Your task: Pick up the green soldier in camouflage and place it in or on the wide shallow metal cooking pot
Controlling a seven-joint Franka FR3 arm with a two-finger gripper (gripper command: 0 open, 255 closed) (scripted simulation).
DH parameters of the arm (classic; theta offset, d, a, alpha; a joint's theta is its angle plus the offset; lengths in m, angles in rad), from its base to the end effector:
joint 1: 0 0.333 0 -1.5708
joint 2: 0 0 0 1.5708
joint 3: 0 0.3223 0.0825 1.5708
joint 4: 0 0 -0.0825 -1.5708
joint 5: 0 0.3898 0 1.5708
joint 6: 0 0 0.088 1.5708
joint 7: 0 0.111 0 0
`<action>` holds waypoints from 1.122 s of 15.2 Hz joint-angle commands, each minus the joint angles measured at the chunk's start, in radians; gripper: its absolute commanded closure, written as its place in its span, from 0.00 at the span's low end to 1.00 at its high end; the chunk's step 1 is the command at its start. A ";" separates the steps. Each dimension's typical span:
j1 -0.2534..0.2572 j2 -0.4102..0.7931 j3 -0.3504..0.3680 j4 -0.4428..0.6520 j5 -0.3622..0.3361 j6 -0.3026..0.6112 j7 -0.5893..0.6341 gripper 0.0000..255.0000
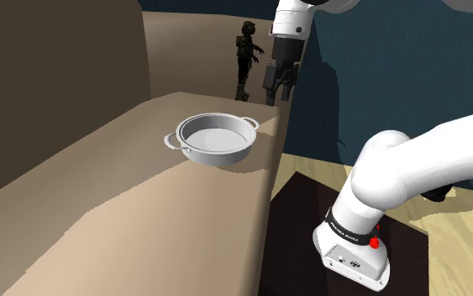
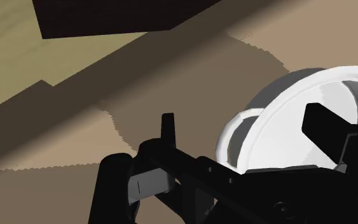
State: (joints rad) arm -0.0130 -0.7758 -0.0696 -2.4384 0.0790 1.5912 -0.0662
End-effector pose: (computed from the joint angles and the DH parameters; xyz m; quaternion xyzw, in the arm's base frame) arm 0.3083 -0.0213 0.5504 -0.9973 -0.0004 0.0321 0.0659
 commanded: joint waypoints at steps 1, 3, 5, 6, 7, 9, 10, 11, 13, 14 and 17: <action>0.000 0.000 0.000 0.000 0.000 0.000 0.000 0.00; -0.005 0.063 -0.023 0.064 -0.019 0.005 -0.029 0.00; -0.008 0.127 -0.046 0.131 -0.034 0.007 -0.058 0.00; -0.009 0.158 -0.057 0.166 -0.040 0.007 -0.072 0.00; -0.011 0.190 -0.067 0.202 -0.045 0.006 -0.087 0.00; -0.012 0.253 -0.088 0.277 -0.054 0.002 -0.115 0.00; -0.012 0.285 -0.098 0.315 -0.056 -0.002 -0.130 0.00; -0.013 0.317 -0.108 0.355 -0.059 -0.006 -0.144 0.00; -0.014 0.382 -0.128 0.438 -0.060 -0.017 -0.173 0.00; -0.014 0.415 -0.138 0.482 -0.060 -0.024 -0.188 0.00; -0.018 0.517 -0.167 0.620 -0.053 -0.051 -0.233 0.00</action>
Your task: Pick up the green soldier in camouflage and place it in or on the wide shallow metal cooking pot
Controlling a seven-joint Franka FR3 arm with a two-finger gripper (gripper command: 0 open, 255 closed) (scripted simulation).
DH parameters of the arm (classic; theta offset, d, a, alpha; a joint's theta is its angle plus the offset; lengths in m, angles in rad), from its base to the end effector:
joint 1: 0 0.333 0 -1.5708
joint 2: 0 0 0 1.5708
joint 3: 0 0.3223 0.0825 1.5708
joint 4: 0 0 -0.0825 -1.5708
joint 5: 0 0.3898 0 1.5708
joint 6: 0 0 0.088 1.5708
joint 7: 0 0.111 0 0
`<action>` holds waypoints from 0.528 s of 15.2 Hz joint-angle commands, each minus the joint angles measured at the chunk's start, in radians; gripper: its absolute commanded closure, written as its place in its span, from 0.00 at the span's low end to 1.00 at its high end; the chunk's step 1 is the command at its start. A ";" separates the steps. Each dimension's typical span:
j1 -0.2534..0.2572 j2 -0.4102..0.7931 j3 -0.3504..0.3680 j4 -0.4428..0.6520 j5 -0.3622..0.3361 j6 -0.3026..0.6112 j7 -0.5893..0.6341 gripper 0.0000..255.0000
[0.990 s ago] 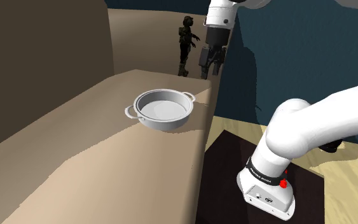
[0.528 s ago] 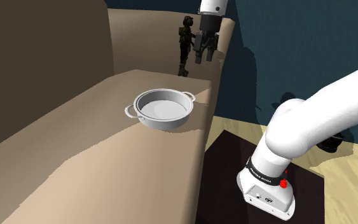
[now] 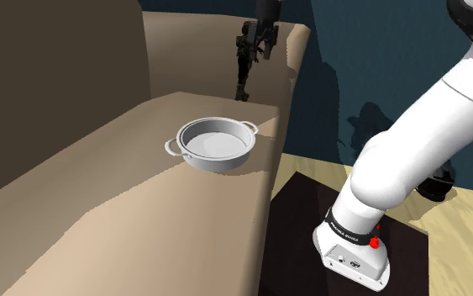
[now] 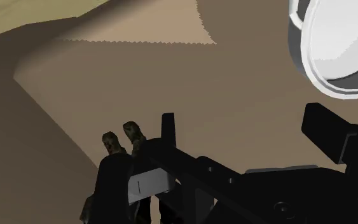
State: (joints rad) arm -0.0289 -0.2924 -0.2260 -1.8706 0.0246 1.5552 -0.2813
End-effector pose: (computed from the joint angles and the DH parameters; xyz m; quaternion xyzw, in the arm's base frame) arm 0.4461 -0.1287 0.6284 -0.9987 -0.0183 0.0029 0.0470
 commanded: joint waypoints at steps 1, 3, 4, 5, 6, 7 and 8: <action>-0.004 0.069 -0.021 0.102 0.006 -0.027 -0.033 0.00; -0.009 0.143 -0.040 0.208 0.018 -0.053 -0.064 0.00; -0.013 0.182 -0.050 0.264 0.025 -0.068 -0.080 0.00; -0.017 0.222 -0.059 0.323 0.034 -0.085 -0.096 0.00; -0.024 0.264 -0.068 0.385 0.045 -0.104 -0.112 0.00; -0.025 0.270 -0.069 0.394 0.047 -0.107 -0.114 0.00; -0.024 0.263 -0.067 0.373 0.045 -0.091 -0.113 0.00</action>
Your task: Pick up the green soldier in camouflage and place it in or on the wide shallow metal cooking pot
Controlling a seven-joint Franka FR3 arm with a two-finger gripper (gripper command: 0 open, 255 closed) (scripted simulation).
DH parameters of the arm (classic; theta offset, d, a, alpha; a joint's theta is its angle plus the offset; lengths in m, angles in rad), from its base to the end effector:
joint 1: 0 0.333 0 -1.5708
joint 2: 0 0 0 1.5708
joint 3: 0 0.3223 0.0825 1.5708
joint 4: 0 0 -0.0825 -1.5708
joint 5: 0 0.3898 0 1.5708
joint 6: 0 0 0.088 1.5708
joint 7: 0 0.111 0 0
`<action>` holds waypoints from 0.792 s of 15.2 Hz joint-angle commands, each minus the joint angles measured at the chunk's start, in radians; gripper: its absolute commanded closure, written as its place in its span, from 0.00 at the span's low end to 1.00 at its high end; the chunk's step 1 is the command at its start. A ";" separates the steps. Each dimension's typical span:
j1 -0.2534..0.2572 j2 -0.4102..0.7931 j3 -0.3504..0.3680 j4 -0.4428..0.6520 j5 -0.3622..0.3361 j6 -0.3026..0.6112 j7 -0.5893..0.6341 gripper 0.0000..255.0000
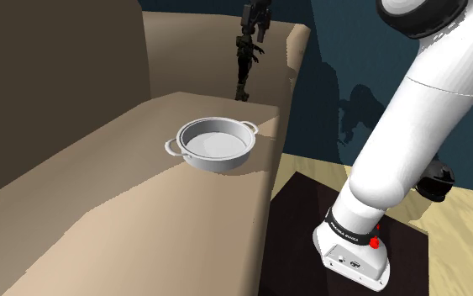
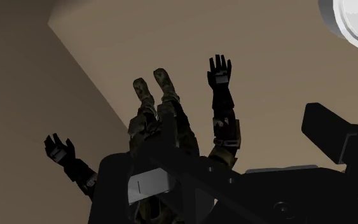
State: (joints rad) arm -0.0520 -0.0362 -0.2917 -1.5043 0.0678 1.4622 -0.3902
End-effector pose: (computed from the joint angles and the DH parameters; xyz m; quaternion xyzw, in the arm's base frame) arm 0.5080 -0.1768 0.6681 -0.9989 -0.0269 -0.0105 0.0376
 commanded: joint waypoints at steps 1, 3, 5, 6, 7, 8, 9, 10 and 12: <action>0.000 0.001 0.000 -0.015 0.000 0.017 -0.003 0.00; 0.002 -0.010 0.002 -0.055 -0.003 0.047 -0.001 0.00; 0.003 -0.019 0.004 -0.093 -0.006 0.077 0.001 0.00; 0.004 -0.026 0.005 -0.122 -0.008 0.100 0.002 0.00; 0.004 -0.026 0.005 -0.122 -0.008 0.100 0.002 0.00; 0.004 -0.026 0.005 -0.123 -0.008 0.100 0.002 0.00; 0.004 -0.026 0.005 -0.123 -0.008 0.100 0.002 0.00; 0.004 -0.026 0.005 -0.122 -0.008 0.100 0.002 0.00; 0.004 -0.026 0.005 -0.122 -0.008 0.100 0.002 0.00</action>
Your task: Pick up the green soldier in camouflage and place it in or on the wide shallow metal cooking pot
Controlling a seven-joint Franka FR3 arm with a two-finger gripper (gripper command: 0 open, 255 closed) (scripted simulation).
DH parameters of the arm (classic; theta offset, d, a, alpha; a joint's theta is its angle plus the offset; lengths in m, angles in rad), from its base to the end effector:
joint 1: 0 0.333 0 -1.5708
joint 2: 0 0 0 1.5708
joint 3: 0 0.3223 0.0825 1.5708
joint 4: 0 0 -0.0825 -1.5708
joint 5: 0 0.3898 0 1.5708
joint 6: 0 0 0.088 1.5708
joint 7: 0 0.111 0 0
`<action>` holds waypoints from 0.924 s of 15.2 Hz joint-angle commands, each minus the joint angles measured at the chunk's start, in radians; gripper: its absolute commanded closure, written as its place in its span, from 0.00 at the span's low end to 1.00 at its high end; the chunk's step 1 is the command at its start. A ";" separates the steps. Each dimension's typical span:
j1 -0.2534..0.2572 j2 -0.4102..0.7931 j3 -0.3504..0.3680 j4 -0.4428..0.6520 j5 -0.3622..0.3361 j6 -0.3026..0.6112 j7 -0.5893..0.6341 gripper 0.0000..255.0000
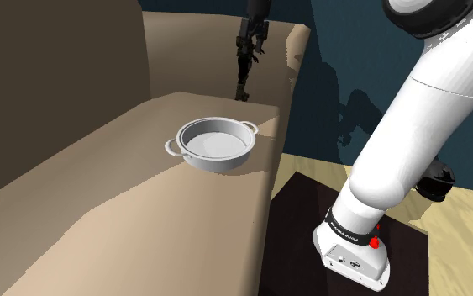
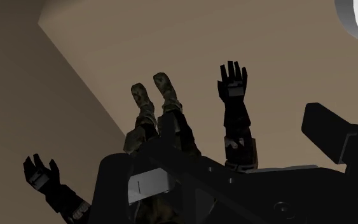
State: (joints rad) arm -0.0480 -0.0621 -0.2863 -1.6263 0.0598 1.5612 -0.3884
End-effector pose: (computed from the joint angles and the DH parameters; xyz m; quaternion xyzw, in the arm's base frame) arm 0.5107 -0.1756 0.6325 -0.9989 -0.0275 -0.0111 0.0371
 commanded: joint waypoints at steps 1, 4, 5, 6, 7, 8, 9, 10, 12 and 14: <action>0.000 0.000 0.000 -0.001 0.000 0.000 0.000 0.00; 0.000 0.000 0.000 0.000 0.000 0.000 0.000 1.00; 0.000 0.000 0.000 0.000 0.000 0.000 0.000 1.00; 0.000 0.000 0.000 0.000 0.000 0.000 0.000 1.00; 0.000 0.000 0.000 0.000 0.000 0.000 0.000 1.00; 0.000 0.000 0.000 0.000 0.000 0.000 0.000 1.00; 0.000 0.000 0.000 0.000 0.000 0.000 0.000 1.00; 0.000 0.000 0.000 0.000 0.000 0.000 0.000 1.00; 0.000 0.000 0.000 -0.001 0.000 0.000 0.000 1.00; -0.001 0.008 -0.001 0.037 0.002 -0.029 0.000 1.00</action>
State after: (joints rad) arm -0.0480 -0.0595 -0.2864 -1.6077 0.0604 1.5445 -0.3874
